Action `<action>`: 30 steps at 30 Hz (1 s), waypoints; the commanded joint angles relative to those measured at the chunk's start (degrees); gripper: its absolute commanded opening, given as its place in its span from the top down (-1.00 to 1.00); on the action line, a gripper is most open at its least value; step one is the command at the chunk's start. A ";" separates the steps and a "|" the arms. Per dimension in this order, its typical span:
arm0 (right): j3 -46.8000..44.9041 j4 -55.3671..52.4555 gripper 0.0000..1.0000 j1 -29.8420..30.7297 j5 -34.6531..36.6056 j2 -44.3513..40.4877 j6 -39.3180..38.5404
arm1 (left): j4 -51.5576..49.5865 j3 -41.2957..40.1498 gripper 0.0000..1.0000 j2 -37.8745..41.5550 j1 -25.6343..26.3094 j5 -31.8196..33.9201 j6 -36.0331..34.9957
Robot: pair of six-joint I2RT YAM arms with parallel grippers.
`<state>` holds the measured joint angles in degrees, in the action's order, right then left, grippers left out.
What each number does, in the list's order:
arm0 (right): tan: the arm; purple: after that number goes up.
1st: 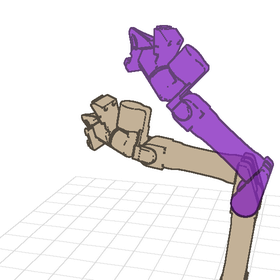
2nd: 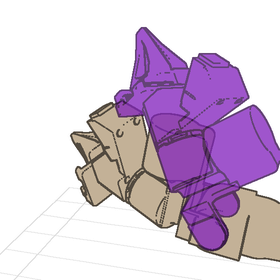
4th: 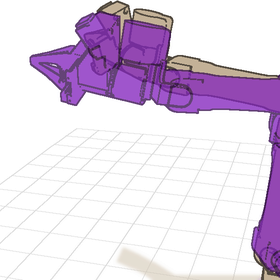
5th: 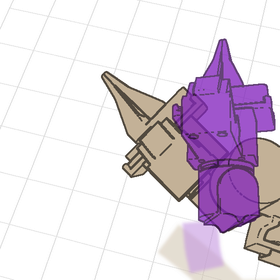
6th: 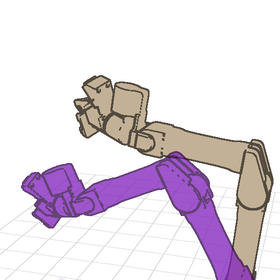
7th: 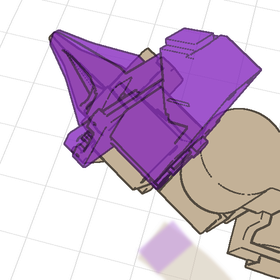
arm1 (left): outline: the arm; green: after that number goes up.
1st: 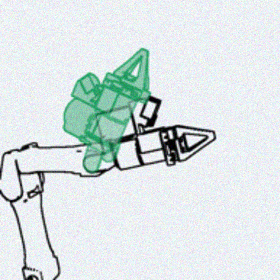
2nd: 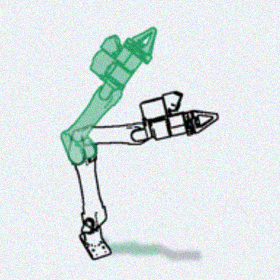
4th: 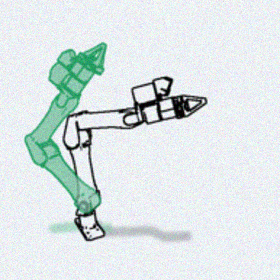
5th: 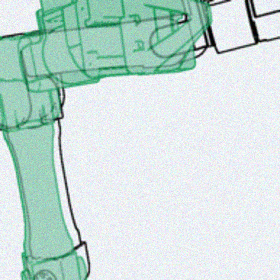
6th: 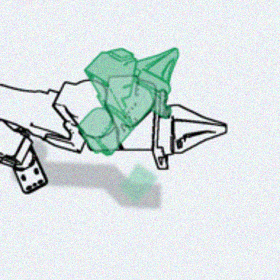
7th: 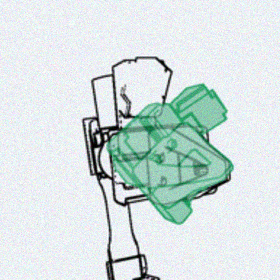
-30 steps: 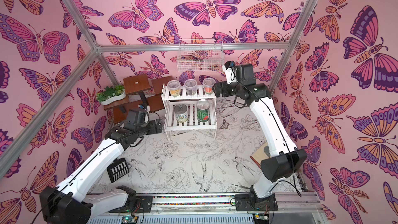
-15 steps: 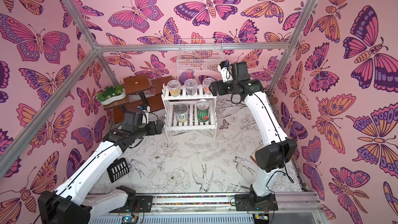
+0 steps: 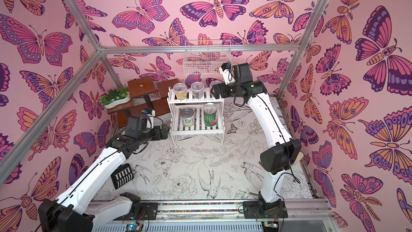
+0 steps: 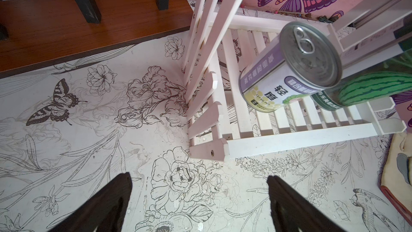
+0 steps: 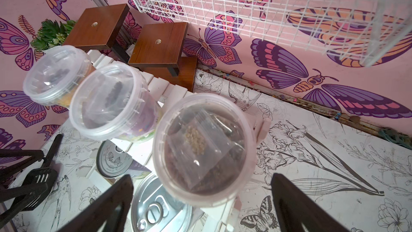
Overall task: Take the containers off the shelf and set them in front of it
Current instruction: 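Pick up a container from the shelf.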
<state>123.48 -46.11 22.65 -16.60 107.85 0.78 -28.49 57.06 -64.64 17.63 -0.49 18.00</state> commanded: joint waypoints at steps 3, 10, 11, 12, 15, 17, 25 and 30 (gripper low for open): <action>5.35 -0.40 -0.98 0.81 2.27 3.24 -1.09 | 0.89 -1.16 -1.00 0.93 -0.30 -0.74 -0.90; 8.35 -1.18 -0.98 1.25 3.41 6.05 -1.05 | 1.41 -1.51 -1.00 1.01 -0.26 -0.58 -0.91; 8.60 -1.31 -0.98 1.25 3.73 6.26 -0.92 | 1.41 -1.55 -1.00 1.01 -0.30 -0.55 -0.90; 8.70 -1.36 -0.98 1.25 3.84 6.38 -0.89 | 1.45 -1.60 -1.00 1.01 -0.31 -0.52 -0.94; 8.61 -1.57 -0.99 1.40 4.21 6.65 -0.86 | 1.52 -1.60 -1.00 1.01 -0.30 -0.33 -0.95; 8.62 -1.71 -0.96 1.38 4.38 6.72 -0.92 | 1.57 -1.62 -1.00 0.88 -0.28 -0.30 -1.01; 8.71 -2.31 -0.41 1.60 4.56 7.11 -0.65 | 1.96 -1.82 -1.00 0.79 -0.33 0.05 -1.08; 9.04 -2.14 -0.15 1.60 4.47 6.94 -0.16 | 2.10 -1.95 -1.00 1.00 -0.39 0.40 -1.00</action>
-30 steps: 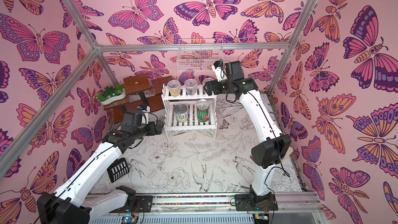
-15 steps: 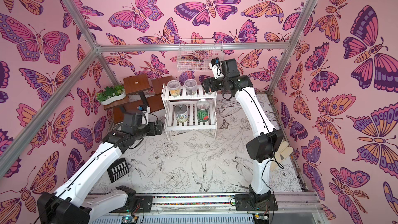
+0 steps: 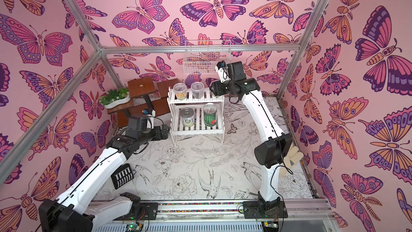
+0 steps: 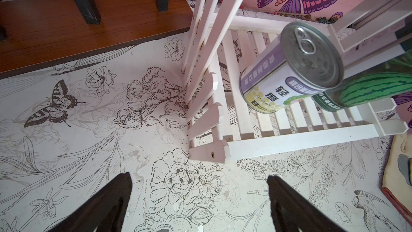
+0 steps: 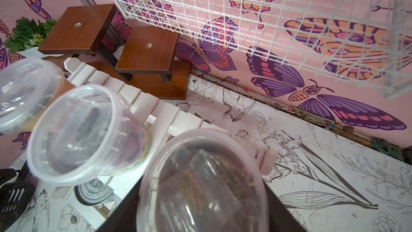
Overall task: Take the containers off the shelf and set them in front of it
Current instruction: 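Pick up a container from the shelf, then place the container at the center of the board.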
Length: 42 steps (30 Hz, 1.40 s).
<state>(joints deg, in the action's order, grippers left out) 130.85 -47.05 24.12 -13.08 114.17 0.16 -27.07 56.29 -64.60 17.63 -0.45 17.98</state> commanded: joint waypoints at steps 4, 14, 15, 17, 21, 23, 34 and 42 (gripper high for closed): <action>2.67 -1.38 -0.09 0.14 1.15 0.09 0.71 | 0.66 -1.36 -1.00 1.01 -0.38 0.48 -0.97; 3.37 -2.61 -0.02 0.31 -0.02 -3.72 1.48 | 0.89 -1.45 -1.00 1.05 -0.42 0.62 -1.05; 3.16 -3.02 -0.02 0.44 0.07 -4.25 1.51 | 0.87 -1.37 -1.00 1.10 -0.43 0.64 -1.04; 1.51 -3.14 -0.01 0.67 0.21 -6.12 1.39 | 0.90 -1.29 -1.00 0.97 -0.43 0.60 -1.20; -4.85 -1.85 -0.01 1.36 0.26 -11.45 1.72 | 1.00 -1.27 -1.00 0.83 -0.46 0.64 -1.51; -7.77 -1.73 -0.01 1.91 0.49 -13.97 1.83 | 1.07 -1.36 -1.00 0.70 -0.43 0.52 -1.62; -35.78 4.64 0.00 8.66 5.63 -34.81 4.26 | 1.56 -2.39 -1.00 1.12 -0.49 -0.34 -2.24; -59.24 14.60 0.00 16.56 11.12 -46.46 8.07 | 1.76 -4.25 -1.00 2.70 -0.48 -1.09 -2.16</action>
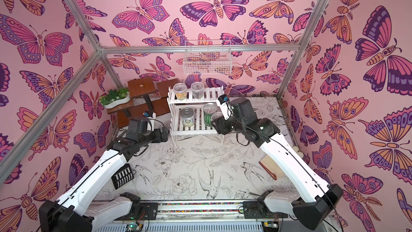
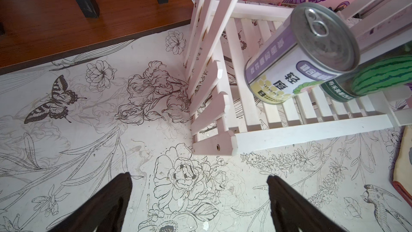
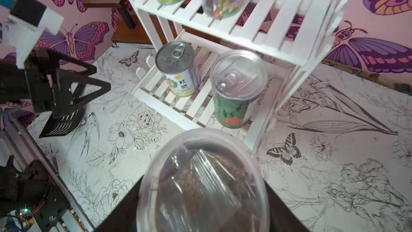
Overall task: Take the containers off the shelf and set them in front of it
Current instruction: Place the container at the center of the board.
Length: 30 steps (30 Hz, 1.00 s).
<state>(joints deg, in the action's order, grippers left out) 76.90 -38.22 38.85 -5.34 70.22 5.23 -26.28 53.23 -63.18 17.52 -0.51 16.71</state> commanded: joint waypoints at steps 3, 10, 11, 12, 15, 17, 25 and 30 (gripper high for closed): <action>-14.26 11.53 0.00 4.13 5.70 -5.63 4.88 | 1.30 -1.70 -1.00 1.81 -0.35 -1.98 -0.97; -29.90 24.01 0.00 5.87 8.53 -8.54 8.14 | 1.51 -2.60 -1.00 2.77 -0.37 -3.69 -1.01; -31.54 25.60 0.00 5.84 8.94 -8.52 8.40 | 1.54 -2.77 -1.00 2.96 -0.36 -3.86 -0.90; -33.20 27.14 0.00 5.86 9.32 -8.39 8.82 | 1.52 -3.00 -1.00 3.20 -0.29 -3.89 -0.76; -36.53 30.06 0.01 5.87 10.24 -7.31 9.86 | 1.51 -3.61 -1.00 3.91 -0.31 -3.84 -0.58; -39.21 33.48 0.01 5.83 10.55 -6.80 11.07 | 1.50 -3.88 -1.00 4.36 -0.29 -3.86 -0.61; -47.54 42.74 0.01 5.80 12.47 -6.27 13.88 | 1.54 -4.54 -1.00 5.32 -0.27 -3.70 -0.21; -50.29 47.42 0.01 5.83 13.59 -3.97 13.80 | 1.75 -5.06 -1.00 5.52 -0.28 -3.53 -0.02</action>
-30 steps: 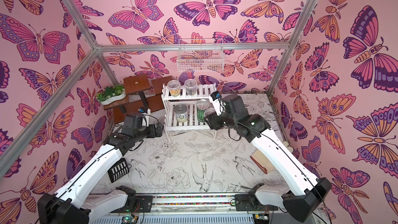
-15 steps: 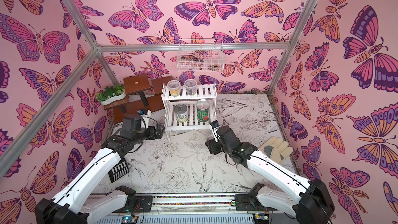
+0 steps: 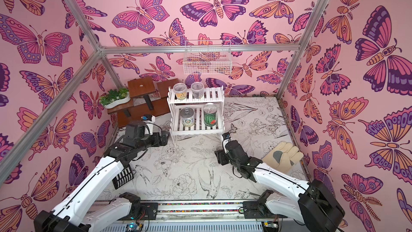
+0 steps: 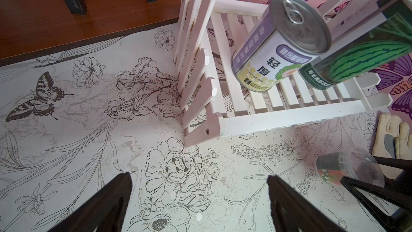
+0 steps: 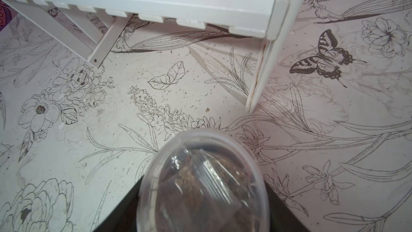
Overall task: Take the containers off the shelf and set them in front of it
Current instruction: Place the container at the center of the board.
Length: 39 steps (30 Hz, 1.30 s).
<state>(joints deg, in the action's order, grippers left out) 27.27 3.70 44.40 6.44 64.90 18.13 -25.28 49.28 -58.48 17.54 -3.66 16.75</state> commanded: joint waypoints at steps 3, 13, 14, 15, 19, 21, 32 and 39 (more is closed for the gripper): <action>-1.49 8.88 0.01 0.34 2.07 3.89 1.26 | 1.00 -1.24 -1.00 0.99 -0.19 -0.29 0.08; -2.48 15.75 -0.02 0.30 3.54 11.39 1.70 | 1.13 -1.64 -1.00 1.92 -0.18 0.23 -0.11; -2.53 15.85 -0.03 0.31 3.66 11.87 1.60 | 1.11 -1.68 -1.00 2.02 -0.21 0.30 -0.19; -2.57 16.14 -0.03 0.32 3.88 12.23 1.63 | 1.11 -1.68 -1.00 2.12 -0.19 0.32 -0.16; -2.83 15.98 -0.17 0.31 4.59 12.86 1.42 | 1.15 -1.73 -1.00 2.21 -0.22 0.41 -0.36; -2.66 15.66 -0.29 0.31 4.78 13.09 1.26 | 1.11 -1.73 -1.00 2.14 -0.22 0.41 -0.49; -1.19 11.79 -0.84 0.26 5.35 10.98 1.31 | 1.69 -1.20 -1.00 1.20 -0.18 0.01 -1.54; 2.69 1.19 -0.99 0.25 5.95 3.15 -0.16 | 3.06 -0.76 -1.00 0.78 -0.20 -0.03 -2.00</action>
<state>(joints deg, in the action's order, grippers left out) 26.74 10.57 44.40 11.03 70.78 19.11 -24.18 48.49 -57.30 17.54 -3.46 15.79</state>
